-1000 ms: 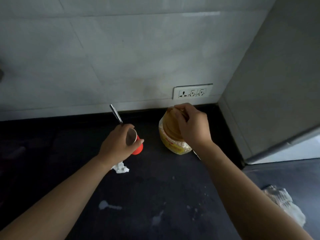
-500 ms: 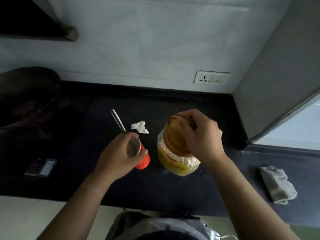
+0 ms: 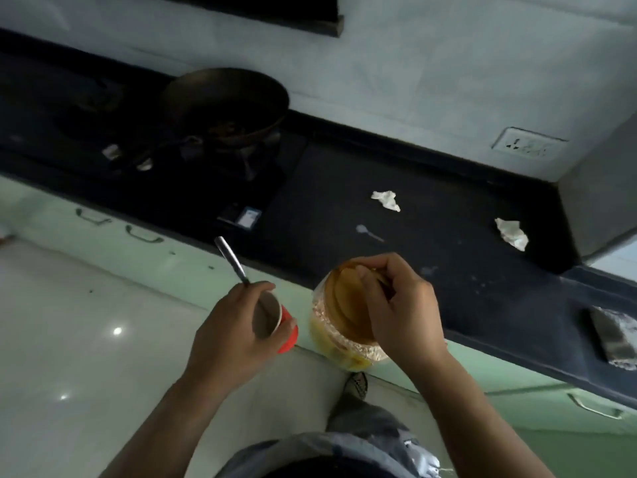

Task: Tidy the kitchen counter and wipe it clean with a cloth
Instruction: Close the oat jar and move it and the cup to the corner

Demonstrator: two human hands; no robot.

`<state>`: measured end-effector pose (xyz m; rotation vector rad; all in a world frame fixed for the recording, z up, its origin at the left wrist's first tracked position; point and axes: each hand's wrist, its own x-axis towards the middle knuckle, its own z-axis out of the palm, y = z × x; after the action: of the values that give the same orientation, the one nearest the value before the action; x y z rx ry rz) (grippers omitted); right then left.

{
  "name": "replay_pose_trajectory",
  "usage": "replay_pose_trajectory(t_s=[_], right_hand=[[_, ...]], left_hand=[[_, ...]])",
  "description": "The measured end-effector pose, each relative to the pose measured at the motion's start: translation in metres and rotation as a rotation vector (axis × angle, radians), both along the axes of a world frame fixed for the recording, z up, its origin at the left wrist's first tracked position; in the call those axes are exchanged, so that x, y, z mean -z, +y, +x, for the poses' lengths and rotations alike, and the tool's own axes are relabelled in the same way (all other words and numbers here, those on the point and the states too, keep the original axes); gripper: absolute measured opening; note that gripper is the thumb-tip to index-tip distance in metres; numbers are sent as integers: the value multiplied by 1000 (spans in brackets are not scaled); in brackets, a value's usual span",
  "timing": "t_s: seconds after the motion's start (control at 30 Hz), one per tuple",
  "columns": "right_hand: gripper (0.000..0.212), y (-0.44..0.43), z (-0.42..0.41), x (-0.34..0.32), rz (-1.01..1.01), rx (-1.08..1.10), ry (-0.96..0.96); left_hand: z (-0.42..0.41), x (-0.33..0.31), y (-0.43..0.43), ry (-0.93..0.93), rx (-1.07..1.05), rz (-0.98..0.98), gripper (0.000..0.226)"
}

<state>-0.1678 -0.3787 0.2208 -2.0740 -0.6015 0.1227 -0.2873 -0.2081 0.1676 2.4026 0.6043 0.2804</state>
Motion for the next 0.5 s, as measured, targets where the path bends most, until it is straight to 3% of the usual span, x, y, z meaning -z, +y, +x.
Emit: replay_pose_trajectory(t_s=[0.23, 0.5], right_hand=[[15, 74, -91, 21, -107, -346, 83], [8, 180, -141, 49, -290, -742, 183]], left_hand=[[-135, 7, 37, 70, -264, -69, 67], [-215, 14, 87, 192, -531, -50, 48]])
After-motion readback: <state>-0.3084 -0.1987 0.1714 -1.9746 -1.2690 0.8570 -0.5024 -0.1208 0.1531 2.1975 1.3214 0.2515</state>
